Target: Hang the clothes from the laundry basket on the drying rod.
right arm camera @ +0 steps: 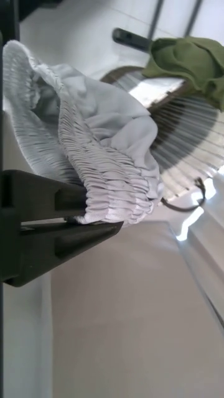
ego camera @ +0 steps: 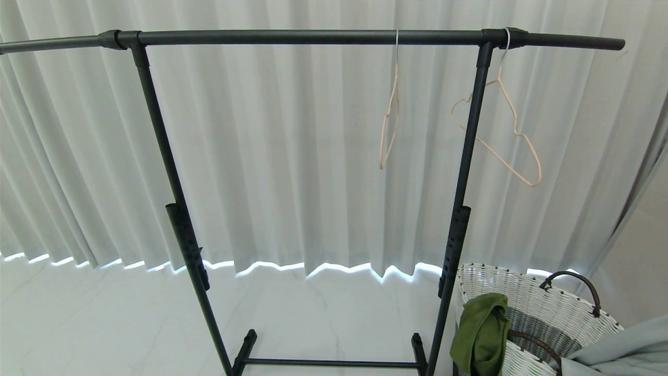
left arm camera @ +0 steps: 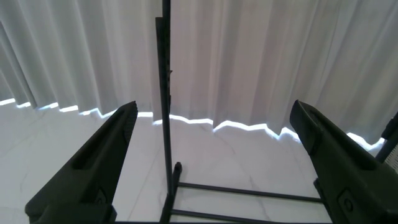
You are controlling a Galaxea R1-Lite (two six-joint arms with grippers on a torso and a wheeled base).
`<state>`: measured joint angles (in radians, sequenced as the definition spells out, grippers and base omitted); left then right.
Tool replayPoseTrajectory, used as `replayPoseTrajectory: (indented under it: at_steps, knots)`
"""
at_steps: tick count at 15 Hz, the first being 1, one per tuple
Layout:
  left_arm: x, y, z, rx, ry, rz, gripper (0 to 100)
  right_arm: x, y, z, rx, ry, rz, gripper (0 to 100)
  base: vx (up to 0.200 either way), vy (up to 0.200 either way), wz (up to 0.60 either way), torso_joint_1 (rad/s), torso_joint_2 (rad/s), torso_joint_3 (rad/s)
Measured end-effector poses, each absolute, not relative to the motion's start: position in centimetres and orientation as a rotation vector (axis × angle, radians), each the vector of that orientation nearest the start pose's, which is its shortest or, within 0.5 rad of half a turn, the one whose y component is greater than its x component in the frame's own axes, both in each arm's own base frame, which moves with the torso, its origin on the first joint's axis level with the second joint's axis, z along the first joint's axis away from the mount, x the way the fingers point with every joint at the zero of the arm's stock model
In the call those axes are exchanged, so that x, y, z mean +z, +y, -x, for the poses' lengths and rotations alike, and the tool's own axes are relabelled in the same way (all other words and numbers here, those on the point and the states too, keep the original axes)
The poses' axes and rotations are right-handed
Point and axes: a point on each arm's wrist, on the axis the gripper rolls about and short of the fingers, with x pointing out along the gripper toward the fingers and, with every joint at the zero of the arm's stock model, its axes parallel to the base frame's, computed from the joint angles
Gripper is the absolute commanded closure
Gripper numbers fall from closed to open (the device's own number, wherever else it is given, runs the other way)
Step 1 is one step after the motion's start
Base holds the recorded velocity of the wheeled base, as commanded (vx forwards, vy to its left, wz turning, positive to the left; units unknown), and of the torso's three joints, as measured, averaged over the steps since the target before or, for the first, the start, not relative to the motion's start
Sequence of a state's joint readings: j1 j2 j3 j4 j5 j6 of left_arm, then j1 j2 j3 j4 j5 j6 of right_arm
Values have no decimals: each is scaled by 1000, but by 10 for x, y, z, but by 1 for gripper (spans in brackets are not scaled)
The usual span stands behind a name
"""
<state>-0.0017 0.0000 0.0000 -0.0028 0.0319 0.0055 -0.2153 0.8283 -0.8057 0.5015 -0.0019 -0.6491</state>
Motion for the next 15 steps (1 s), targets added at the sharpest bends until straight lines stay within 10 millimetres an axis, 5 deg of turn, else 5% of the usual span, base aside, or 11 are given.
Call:
replayPoseTrajectory:
  at_steps: [3,12,15]
  knots:
    - [76,1,23,30,-3,-2,0,244,-11,-52,-48,534,582,100,0,0,0,0,0,0]
    - [76,1,23,30,-3,1,0,242,-10,-45,-55,512,587,100,-200,0,0,4,2,2]
    - [76,1,23,31,-3,-4,0,239,-10,-45,-45,522,586,100,0,0,0,0,0,0]
